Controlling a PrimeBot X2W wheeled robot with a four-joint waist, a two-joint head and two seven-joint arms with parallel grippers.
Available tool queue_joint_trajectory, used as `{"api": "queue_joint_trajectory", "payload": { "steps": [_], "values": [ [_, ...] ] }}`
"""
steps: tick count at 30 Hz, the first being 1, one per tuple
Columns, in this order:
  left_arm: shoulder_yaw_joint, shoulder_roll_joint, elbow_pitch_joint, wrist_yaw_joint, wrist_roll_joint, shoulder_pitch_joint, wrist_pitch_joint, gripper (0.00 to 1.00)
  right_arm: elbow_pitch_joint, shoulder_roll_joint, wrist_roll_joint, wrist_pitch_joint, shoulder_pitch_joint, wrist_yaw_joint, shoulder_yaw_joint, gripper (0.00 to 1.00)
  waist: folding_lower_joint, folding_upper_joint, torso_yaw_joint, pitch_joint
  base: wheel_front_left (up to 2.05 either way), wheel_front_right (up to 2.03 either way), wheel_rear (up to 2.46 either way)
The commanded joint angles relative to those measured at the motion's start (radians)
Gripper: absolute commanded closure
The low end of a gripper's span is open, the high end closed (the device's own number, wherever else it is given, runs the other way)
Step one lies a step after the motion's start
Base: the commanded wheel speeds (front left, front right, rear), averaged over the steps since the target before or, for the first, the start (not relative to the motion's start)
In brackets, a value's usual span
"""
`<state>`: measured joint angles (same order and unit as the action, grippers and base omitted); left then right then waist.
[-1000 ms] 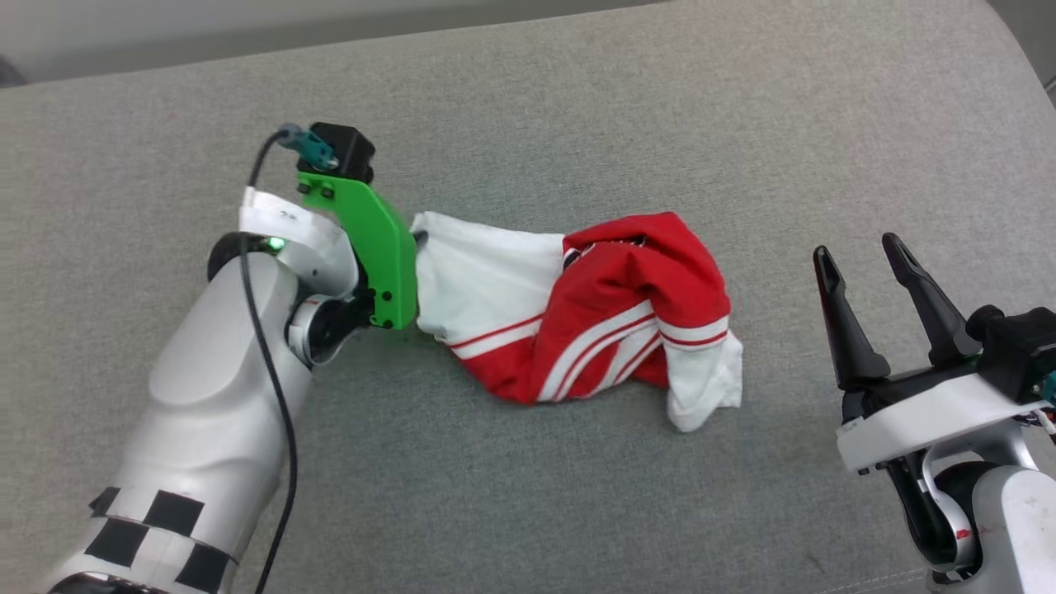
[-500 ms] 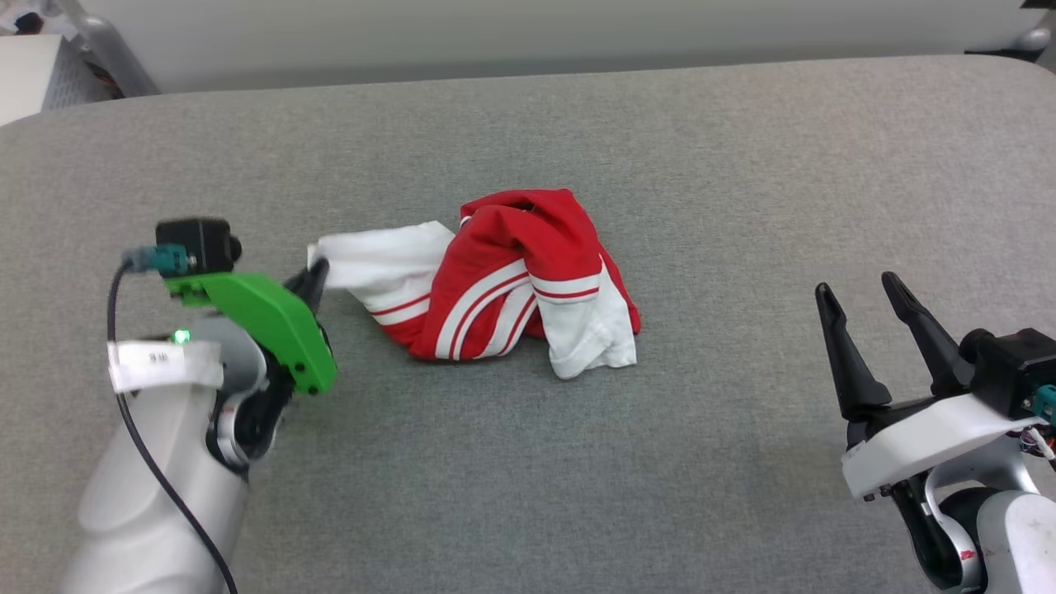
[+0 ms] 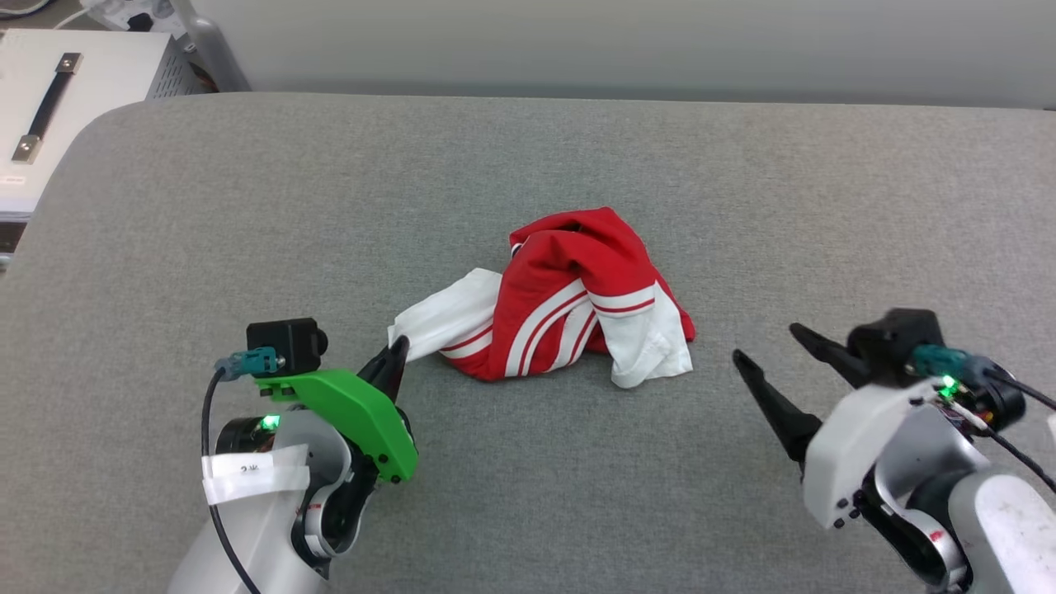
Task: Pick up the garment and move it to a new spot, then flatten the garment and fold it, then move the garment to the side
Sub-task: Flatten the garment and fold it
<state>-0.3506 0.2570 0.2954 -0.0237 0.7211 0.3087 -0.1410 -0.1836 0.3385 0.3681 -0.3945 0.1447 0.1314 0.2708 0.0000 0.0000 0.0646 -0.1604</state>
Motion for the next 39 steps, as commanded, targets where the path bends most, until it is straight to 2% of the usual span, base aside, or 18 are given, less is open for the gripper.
{"api": "queue_joint_trajectory", "payload": {
  "steps": [1,5,13,19,33,34,35,36,39],
  "values": [
    [-0.001,-0.003,-0.01,-0.008,-0.008,-0.014,0.008,1.0,-0.005,0.017,0.026,-0.064,0.052,-0.001,0.041,0.0,0.0,0.0,0.023,0.0,0.0,0.0,0.0],
    [-0.014,-0.015,-0.029,-0.011,-0.01,-0.014,0.007,1.0,0.045,0.039,0.085,-0.253,0.171,-0.001,0.161,0.0,0.0,0.0,0.048,-0.002,0.0,0.0,0.0],
    [-0.037,-0.035,-0.038,-0.003,-0.01,-0.004,0.01,1.0,0.263,-0.016,0.113,-0.448,0.347,-0.001,0.265,0.0,0.0,0.0,0.089,-0.017,0.0,0.0,0.0],
    [-0.049,-0.043,-0.039,0.002,-0.014,0.018,0.012,1.0,0.385,-0.045,0.104,-0.485,0.428,-0.001,0.302,0.0,0.0,0.0,0.116,-0.042,0.0,0.0,0.0],
    [-0.064,-0.061,-0.029,0.008,-0.021,0.072,0.029,1.0,0.57,-0.046,0.12,-0.431,0.498,-0.001,0.402,0.0,0.0,0.0,0.158,-0.101,0.0,0.0,0.0],
    [-0.063,-0.06,-0.028,0.009,-0.021,0.074,0.03,1.0,0.58,-0.044,0.126,-0.427,0.5,-0.001,0.411,0.04,0.0,0.0,0.159,-0.104,0.0,0.0,0.0],
    [-0.063,-0.059,-0.028,0.009,-0.021,0.075,0.031,1.0,0.587,-0.041,0.13,-0.422,0.501,-0.001,0.417,0.45,0.0,0.0,0.159,-0.105,0.0,0.0,0.0],
    [-0.062,-0.058,-0.026,0.009,-0.02,0.076,0.032,1.0,0.594,-0.038,0.136,-0.413,0.503,-0.001,0.424,1.0,0.0,0.0,0.159,-0.107,0.0,0.0,0.0],
    [-0.061,-0.056,-0.023,0.008,-0.019,0.077,0.035,1.0,0.605,-0.024,0.158,-0.392,0.509,-0.001,0.442,1.0,0.0,0.0,0.156,-0.106,0.0,0.0,0.0]
  ]
}}
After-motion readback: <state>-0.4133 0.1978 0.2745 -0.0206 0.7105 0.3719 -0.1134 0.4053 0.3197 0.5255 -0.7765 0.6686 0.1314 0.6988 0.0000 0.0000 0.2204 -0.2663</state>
